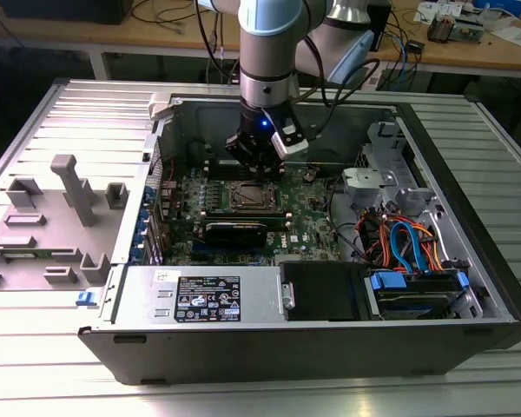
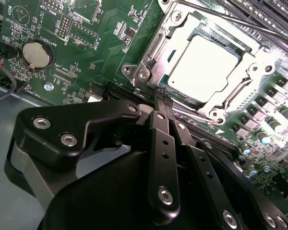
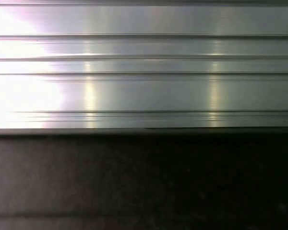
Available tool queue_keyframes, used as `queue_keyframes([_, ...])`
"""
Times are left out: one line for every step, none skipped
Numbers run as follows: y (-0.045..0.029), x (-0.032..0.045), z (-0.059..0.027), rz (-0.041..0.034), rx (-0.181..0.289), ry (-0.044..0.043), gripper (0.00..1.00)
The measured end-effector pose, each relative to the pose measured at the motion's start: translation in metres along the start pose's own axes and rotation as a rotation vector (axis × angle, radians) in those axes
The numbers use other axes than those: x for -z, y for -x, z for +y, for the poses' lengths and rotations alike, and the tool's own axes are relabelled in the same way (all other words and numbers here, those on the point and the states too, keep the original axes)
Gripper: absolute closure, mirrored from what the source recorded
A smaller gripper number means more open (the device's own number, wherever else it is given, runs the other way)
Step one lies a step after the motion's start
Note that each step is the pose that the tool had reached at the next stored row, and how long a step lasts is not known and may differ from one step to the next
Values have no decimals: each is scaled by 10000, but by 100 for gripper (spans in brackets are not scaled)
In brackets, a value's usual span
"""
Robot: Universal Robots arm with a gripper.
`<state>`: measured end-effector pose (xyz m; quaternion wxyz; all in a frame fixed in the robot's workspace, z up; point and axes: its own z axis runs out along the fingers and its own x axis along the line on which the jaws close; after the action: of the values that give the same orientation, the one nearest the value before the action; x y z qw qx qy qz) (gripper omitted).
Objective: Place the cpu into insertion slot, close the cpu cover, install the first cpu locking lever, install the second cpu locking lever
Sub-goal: 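Install the first cpu locking lever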
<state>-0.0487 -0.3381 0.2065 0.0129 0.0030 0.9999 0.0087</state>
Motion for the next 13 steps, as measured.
queue_keyframes([5,-1,0,-2,-1,1,89])
queue_keyframes([9,-1,1,-2,-2,1,89])
queue_keyframes([15,-1,1,-2,-2,1,89])
queue_keyframes([17,-1,1,-3,-1,1,89])
queue_keyframes([17,-1,1,-4,-2,0,89])
queue_keyframes([17,-1,1,-4,-2,1,89])
queue_keyframes([17,-1,1,-2,-2,0,89])
queue_keyframes([17,0,1,-2,-2,0,89])
queue_keyframes([17,0,1,-2,-2,0,89])
queue_keyframes([18,1,1,-3,-2,1,89])
queue_keyframes([18,2,1,-3,-2,2,89])
queue_keyframes([18,3,1,-3,-2,3,89])
queue_keyframes([18,4,1,-3,-1,2,89])
